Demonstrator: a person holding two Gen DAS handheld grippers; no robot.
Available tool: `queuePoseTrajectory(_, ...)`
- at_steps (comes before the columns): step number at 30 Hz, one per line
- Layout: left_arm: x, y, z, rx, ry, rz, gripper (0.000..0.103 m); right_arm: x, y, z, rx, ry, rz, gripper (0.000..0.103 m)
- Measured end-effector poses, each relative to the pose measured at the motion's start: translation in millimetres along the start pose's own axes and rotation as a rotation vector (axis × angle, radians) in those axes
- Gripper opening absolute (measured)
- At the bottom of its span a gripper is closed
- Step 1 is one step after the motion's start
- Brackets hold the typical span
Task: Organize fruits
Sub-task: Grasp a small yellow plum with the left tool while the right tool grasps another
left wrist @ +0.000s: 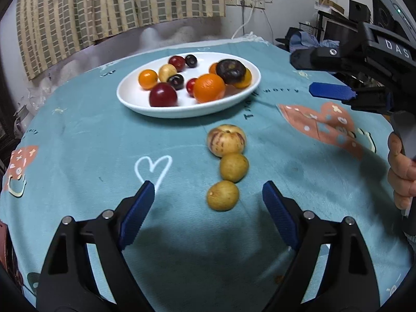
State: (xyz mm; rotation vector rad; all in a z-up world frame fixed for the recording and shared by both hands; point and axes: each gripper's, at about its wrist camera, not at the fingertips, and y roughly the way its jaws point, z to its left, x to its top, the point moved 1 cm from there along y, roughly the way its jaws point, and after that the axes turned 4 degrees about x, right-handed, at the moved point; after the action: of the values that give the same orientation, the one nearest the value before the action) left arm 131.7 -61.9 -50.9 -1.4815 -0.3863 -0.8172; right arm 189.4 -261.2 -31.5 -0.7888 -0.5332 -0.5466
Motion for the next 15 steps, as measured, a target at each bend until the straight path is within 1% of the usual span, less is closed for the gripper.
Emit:
queuePoseTrajectory(6, 0, 5, -4, -0.011, 0.016, 0.020, 0.075, -5, 5, 4, -0.011, -0.020, 0.025, 0.074)
queuePoseTrajectory(7, 0, 5, -5, -0.009, 0.017, 0.022, 0.072, -6, 6, 4, -0.011, -0.022, 0.029, 0.074)
queuePoseTrajectory(8, 0, 5, -5, -0.010, 0.017, 0.025, 0.065, -7, 7, 4, -0.011, -0.022, 0.032, 0.074)
queuePoseTrajectory(10, -1, 7, -6, -0.009, 0.020, 0.034, 0.059, -8, 9, 5, -0.013, -0.028, 0.041, 0.074)
queuePoseTrajectory(15, -1, 7, -8, 0.011, 0.033, 0.035, 0.056, -10, 13, 5, -0.019, -0.032, 0.053, 0.074)
